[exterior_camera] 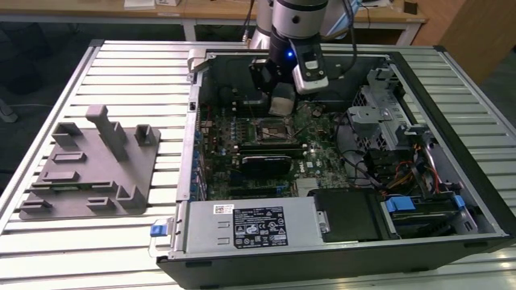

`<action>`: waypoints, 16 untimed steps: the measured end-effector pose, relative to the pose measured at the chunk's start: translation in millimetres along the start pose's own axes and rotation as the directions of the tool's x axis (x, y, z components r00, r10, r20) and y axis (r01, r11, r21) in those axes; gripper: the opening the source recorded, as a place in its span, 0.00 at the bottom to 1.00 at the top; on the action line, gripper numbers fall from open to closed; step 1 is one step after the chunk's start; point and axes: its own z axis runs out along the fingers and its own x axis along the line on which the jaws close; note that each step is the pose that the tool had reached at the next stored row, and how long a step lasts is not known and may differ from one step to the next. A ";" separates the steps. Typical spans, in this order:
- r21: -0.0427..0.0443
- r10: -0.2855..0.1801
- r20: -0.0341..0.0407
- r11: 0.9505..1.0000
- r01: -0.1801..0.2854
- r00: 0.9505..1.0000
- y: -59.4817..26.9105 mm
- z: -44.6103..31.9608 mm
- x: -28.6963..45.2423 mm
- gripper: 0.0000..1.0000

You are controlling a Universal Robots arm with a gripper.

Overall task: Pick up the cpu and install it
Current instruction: 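Place the cpu into insertion slot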

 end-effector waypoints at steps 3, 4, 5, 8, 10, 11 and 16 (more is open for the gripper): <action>-0.001 0.054 0.003 0.999 -0.054 0.999 0.0 0.3 0.0 0.54; -0.001 0.072 0.004 0.997 -0.072 0.997 0.0 0.4 0.0 0.54; -0.001 0.090 0.005 0.996 -0.090 0.996 0.0 0.5 0.0 0.54; -0.002 0.144 0.007 0.990 -0.144 0.990 0.0 0.8 0.0 0.54; -0.003 0.180 0.009 0.984 -0.180 0.984 0.0 1.0 0.0 0.54; -0.003 0.197 0.010 0.980 -0.197 0.980 0.0 1.2 0.0 0.54; -0.005 0.286 0.014 0.958 -0.286 0.958 -0.1 1.8 0.0 0.54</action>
